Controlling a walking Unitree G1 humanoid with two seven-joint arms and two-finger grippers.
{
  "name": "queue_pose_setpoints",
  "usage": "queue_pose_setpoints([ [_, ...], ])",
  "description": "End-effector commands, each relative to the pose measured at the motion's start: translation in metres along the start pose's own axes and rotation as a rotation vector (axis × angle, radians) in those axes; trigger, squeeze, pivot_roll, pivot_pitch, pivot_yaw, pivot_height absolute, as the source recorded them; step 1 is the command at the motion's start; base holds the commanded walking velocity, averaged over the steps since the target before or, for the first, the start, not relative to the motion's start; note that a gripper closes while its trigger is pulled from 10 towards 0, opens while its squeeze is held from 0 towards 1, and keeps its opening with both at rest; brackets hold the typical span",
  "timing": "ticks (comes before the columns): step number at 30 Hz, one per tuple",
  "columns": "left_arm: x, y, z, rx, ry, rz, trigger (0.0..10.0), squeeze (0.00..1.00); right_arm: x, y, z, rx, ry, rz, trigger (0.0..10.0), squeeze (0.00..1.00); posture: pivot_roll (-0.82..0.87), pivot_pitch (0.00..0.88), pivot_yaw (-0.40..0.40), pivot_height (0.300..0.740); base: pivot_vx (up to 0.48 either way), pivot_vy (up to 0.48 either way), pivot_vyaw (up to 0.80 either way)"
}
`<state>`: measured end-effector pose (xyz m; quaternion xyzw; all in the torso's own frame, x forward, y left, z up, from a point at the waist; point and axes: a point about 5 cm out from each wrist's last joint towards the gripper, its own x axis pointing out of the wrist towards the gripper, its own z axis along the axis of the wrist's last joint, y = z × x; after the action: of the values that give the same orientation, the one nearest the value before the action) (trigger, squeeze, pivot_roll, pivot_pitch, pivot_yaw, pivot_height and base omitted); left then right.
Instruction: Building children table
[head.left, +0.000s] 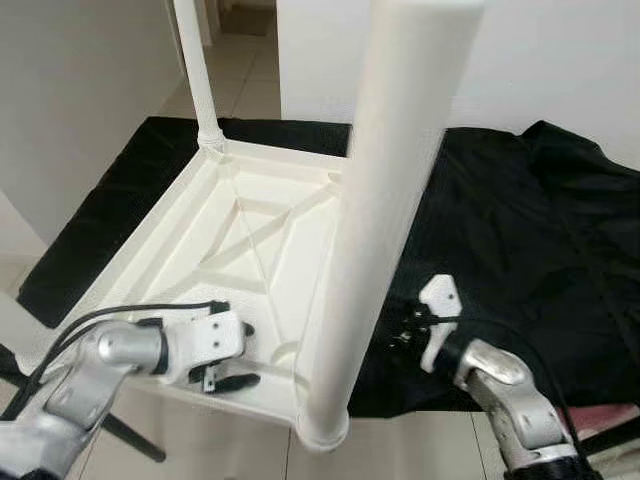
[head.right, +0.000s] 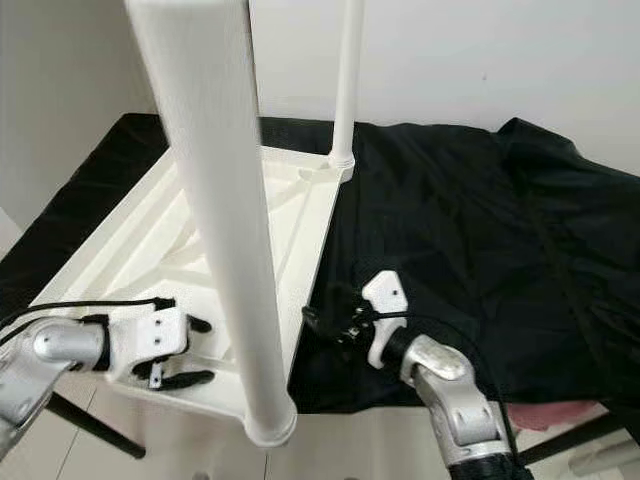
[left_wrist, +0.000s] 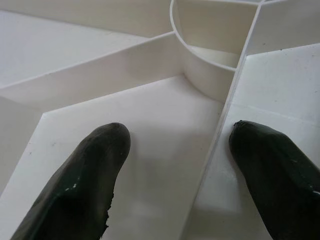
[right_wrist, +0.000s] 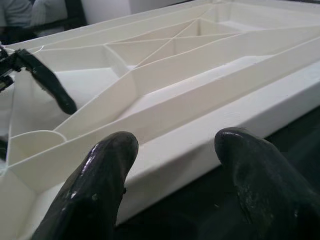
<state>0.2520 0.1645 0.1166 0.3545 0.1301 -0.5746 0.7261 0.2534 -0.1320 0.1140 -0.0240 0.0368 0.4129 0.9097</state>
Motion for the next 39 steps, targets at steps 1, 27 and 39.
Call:
queue_pose_setpoints([
  [1,0.006,0.004,-0.012,-0.024,0.08,0.053,10.0,0.0,0.006,-0.002,-0.001,-0.016,0.029,-0.024,10.0,0.0,0.0,0.015,0.011,0.74,0.0,0.0,0.0],
  [27,0.034,0.05,0.043,-0.023,-0.225,0.3,10.0,0.0,-0.004,-0.061,0.026,-0.033,-0.254,-0.651,10.0,0.0,-0.01,0.029,0.019,0.74,0.0,0.0,0.0],
  [39,0.002,0.046,0.035,-0.072,-0.257,0.322,10.0,0.0,-0.028,-0.044,0.015,0.079,-0.316,-0.516,10.0,1.0,0.0,0.026,0.015,0.74,0.0,0.0,0.0],
])
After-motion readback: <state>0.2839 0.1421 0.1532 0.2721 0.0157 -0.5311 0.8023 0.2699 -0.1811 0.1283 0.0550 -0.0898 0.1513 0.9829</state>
